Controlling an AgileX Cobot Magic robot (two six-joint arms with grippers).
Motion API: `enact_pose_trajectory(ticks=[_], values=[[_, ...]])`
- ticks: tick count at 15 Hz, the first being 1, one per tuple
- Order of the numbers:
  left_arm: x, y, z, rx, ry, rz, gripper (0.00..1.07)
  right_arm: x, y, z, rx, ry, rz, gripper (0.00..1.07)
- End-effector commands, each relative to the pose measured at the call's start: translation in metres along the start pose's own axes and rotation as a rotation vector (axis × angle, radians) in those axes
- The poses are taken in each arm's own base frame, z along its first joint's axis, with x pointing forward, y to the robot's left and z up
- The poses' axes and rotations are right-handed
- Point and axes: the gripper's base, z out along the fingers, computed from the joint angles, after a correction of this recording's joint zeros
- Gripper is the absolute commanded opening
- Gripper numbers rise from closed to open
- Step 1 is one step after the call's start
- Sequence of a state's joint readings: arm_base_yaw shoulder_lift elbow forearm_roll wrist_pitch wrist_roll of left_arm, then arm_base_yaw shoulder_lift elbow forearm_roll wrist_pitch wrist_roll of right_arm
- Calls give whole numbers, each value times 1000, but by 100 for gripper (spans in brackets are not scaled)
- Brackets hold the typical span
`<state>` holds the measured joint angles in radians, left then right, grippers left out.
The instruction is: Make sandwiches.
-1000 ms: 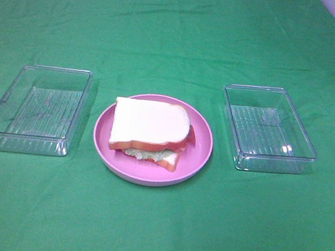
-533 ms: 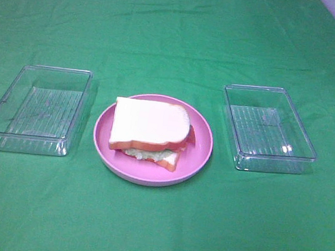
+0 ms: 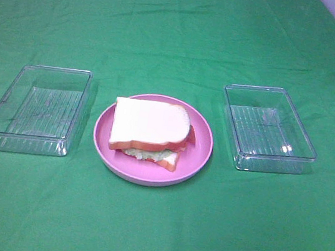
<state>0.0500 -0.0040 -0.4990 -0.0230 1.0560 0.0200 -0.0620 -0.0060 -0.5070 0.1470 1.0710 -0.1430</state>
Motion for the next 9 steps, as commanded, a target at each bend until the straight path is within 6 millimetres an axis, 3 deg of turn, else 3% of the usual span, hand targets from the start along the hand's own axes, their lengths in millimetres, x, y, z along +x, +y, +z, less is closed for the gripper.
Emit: enact_pose_trajectory(ticks=[1, 9], values=[[1, -1, -3, 2, -35, -5, 78, 1, 0, -2, -50, -21, -31, 68], [1, -1, -3, 2, -35, -5, 78, 1, 2, -2, -59, -23, -16, 68]])
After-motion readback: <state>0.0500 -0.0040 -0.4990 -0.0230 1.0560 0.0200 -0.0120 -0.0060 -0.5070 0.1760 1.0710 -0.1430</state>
